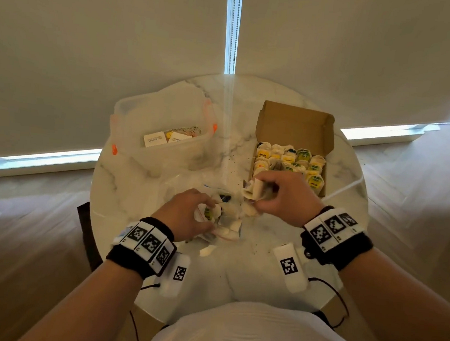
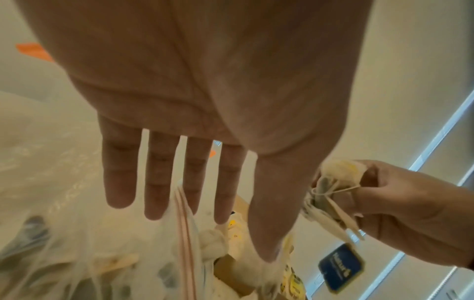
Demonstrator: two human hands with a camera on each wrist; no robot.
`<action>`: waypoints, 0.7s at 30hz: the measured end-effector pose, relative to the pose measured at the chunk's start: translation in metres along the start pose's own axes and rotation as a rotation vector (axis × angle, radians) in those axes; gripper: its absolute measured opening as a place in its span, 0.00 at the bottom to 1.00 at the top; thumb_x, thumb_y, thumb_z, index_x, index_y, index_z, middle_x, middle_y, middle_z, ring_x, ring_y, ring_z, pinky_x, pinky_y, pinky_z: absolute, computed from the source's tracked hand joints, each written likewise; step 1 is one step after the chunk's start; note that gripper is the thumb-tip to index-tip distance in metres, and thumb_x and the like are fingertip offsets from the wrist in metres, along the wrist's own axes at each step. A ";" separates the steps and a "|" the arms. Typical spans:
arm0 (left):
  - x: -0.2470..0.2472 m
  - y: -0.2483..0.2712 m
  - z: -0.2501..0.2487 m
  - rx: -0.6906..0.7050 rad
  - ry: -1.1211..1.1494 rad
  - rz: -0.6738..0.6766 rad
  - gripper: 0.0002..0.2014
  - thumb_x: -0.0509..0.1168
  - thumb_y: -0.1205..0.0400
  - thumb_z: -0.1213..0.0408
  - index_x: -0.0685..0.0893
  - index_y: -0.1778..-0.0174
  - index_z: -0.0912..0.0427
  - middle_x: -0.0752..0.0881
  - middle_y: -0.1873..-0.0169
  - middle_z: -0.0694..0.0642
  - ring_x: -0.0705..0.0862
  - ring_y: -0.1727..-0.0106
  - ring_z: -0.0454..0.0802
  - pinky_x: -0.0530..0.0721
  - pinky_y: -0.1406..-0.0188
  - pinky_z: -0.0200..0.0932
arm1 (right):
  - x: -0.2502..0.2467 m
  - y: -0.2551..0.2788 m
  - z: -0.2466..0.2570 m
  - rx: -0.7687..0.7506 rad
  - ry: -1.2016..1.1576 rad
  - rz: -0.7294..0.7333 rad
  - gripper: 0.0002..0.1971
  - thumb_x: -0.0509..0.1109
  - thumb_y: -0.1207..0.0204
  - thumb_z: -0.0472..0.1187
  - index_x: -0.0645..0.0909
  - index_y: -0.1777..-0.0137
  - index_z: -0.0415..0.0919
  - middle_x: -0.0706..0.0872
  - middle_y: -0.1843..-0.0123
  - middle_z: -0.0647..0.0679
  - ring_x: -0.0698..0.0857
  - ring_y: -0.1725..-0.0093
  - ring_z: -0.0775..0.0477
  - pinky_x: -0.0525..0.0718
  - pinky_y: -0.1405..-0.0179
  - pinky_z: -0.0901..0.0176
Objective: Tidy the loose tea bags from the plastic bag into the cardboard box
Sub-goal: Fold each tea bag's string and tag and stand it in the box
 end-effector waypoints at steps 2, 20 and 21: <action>-0.001 0.004 -0.004 0.016 0.031 -0.035 0.18 0.77 0.24 0.52 0.82 0.40 0.44 0.79 0.40 0.46 0.78 0.42 0.46 0.74 0.43 0.39 | -0.013 0.005 0.011 -0.040 0.008 -0.027 0.14 0.83 0.36 0.34 0.89 0.50 0.41 0.90 0.58 0.54 0.85 0.60 0.61 0.82 0.59 0.73; -0.009 -0.030 -0.069 0.193 0.396 -0.063 0.22 0.80 0.26 0.60 0.85 0.37 0.56 0.89 0.42 0.58 0.85 0.42 0.49 0.82 0.34 0.60 | -0.101 0.029 0.108 -0.225 -0.082 -0.102 0.11 0.82 0.32 0.38 0.88 0.52 0.35 0.90 0.57 0.45 0.89 0.57 0.46 0.86 0.56 0.44; -0.008 -0.030 -0.072 0.205 0.482 -0.055 0.14 0.77 0.23 0.64 0.87 0.43 0.59 0.90 0.47 0.62 0.87 0.48 0.51 0.85 0.38 0.62 | -0.104 0.029 0.112 -0.237 -0.085 -0.103 0.11 0.82 0.32 0.38 0.88 0.53 0.35 0.90 0.58 0.44 0.89 0.57 0.46 0.85 0.56 0.44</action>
Point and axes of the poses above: each hand's wrist, its own y-axis away from the middle knuckle, its own x-axis out of the palm, z = x × y, the point moved 3 cm from there along -y, towards the middle knuckle
